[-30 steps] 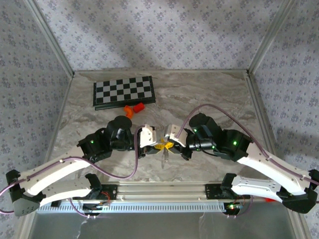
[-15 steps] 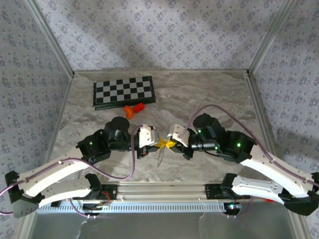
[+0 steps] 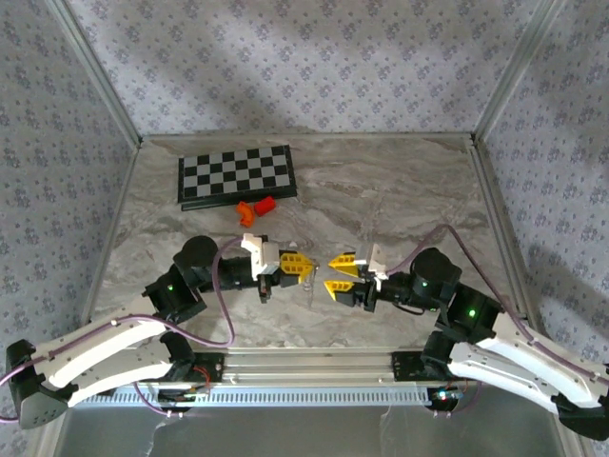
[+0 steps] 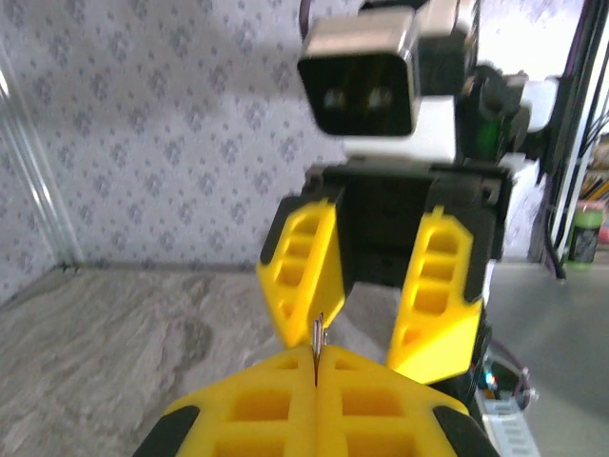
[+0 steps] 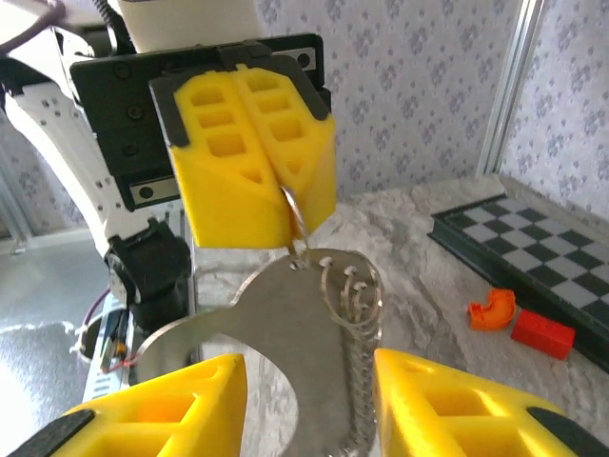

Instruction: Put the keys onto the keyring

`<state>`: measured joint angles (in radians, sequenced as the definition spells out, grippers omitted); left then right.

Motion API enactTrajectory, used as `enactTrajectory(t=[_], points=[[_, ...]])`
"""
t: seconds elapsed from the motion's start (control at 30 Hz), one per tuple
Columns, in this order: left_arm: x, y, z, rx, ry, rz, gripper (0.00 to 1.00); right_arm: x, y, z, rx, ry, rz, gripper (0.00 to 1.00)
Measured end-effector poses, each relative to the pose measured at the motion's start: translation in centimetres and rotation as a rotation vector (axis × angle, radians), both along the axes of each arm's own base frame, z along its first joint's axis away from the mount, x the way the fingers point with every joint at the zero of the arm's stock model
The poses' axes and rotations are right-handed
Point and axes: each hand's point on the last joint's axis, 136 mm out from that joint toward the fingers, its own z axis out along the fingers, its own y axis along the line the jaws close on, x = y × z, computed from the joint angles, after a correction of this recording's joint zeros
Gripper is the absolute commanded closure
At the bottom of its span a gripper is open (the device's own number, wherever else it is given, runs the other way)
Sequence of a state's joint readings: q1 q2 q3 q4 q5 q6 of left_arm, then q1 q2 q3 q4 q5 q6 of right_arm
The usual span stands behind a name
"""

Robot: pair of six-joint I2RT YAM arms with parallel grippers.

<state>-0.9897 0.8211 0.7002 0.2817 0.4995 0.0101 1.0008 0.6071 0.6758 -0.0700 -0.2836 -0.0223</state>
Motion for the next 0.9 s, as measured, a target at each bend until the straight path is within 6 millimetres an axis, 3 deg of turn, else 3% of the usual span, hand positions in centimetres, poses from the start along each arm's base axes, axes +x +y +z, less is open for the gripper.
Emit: enactTrajectory(t=[0.23, 0.6, 0.9], points=[[-0.6, -0.3, 1.8, -0.083, -0.006, -0.054, 1.00, 0.1, 0.1, 1.3, 0.125, -0.015, -0.001, 0.66], [-0.8, -0.8, 1.8, -0.090, 0.006, -0.083, 1.00, -0.6, -0.9, 3.6, 0.254, -0.063, 0.005, 0.70], [-1.0, -0.8, 1.7, -0.084, 0.008, -0.093, 1.00, -0.3, -0.4, 3.9, 0.268, -0.064, 0.008, 0.71]])
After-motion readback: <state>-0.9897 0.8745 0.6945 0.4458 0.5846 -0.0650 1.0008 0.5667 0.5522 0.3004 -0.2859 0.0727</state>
